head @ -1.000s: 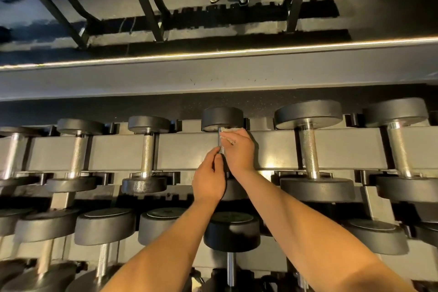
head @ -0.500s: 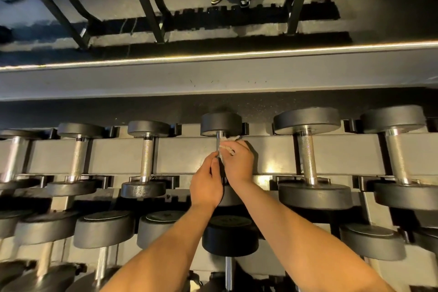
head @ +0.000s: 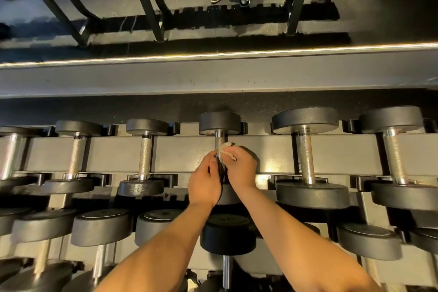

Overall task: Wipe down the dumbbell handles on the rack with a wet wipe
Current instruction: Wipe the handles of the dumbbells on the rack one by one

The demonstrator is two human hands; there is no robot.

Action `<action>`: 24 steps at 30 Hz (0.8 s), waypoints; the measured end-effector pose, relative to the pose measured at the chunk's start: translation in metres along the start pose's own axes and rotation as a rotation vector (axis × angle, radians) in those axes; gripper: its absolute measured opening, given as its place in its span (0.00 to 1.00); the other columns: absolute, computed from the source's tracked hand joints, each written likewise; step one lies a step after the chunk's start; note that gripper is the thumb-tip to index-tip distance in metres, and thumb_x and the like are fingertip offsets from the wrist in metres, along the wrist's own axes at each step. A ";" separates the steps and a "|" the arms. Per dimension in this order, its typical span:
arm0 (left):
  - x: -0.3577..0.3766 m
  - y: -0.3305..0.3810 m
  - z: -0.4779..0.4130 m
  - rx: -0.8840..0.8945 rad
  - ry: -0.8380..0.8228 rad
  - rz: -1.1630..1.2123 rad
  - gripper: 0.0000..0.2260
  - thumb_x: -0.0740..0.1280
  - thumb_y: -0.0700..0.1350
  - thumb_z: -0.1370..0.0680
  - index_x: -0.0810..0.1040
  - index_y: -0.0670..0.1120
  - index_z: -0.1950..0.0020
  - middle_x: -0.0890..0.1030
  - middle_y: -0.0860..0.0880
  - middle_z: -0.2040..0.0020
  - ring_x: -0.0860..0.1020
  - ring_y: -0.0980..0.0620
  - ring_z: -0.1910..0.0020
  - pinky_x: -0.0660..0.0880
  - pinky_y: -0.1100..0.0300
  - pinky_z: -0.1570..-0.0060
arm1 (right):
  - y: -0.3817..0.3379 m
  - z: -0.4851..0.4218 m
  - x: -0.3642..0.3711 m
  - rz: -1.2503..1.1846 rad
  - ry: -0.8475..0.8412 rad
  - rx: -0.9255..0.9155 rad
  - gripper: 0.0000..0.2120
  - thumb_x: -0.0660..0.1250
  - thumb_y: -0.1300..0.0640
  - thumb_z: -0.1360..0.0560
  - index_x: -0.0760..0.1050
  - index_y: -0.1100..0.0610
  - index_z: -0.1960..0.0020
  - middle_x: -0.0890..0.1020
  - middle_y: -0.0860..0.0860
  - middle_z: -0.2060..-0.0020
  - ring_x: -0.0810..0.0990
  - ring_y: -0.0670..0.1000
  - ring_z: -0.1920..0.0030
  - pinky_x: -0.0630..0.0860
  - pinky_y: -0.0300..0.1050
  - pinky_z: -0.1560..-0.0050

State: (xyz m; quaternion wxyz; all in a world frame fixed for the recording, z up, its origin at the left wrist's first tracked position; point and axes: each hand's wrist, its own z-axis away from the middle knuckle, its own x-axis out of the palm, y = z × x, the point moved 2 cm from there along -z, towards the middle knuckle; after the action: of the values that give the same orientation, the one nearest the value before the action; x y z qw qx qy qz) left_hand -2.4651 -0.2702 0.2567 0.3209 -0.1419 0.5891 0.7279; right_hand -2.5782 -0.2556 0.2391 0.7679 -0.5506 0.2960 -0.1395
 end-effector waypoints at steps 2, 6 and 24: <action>0.000 0.001 0.000 -0.004 -0.003 -0.001 0.12 0.53 0.55 0.14 0.71 0.68 0.35 0.78 0.65 0.54 0.77 0.64 0.53 0.71 0.68 0.56 | 0.005 0.003 -0.006 0.003 -0.048 0.041 0.07 0.70 0.61 0.22 0.83 0.54 0.46 0.84 0.44 0.53 0.80 0.40 0.51 0.76 0.31 0.48; 0.000 -0.001 0.000 -0.005 -0.004 0.004 0.14 0.52 0.56 0.14 0.72 0.65 0.32 0.78 0.64 0.50 0.77 0.63 0.51 0.71 0.66 0.51 | -0.014 -0.011 -0.006 -0.117 0.034 0.035 0.09 0.69 0.62 0.22 0.81 0.53 0.44 0.81 0.41 0.53 0.79 0.37 0.51 0.73 0.24 0.51; -0.001 -0.001 0.001 -0.033 0.001 -0.007 0.15 0.52 0.54 0.14 0.74 0.61 0.32 0.78 0.62 0.49 0.76 0.64 0.54 0.69 0.68 0.56 | -0.016 -0.014 0.012 -0.060 0.092 0.030 0.04 0.71 0.64 0.25 0.81 0.55 0.54 0.83 0.50 0.55 0.81 0.48 0.53 0.76 0.36 0.52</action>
State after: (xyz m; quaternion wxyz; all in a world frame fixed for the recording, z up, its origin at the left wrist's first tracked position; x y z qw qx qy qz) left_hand -2.4640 -0.2689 0.2570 0.3205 -0.1496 0.5766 0.7365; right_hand -2.5752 -0.2782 0.2471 0.7572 -0.5406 0.3124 -0.1921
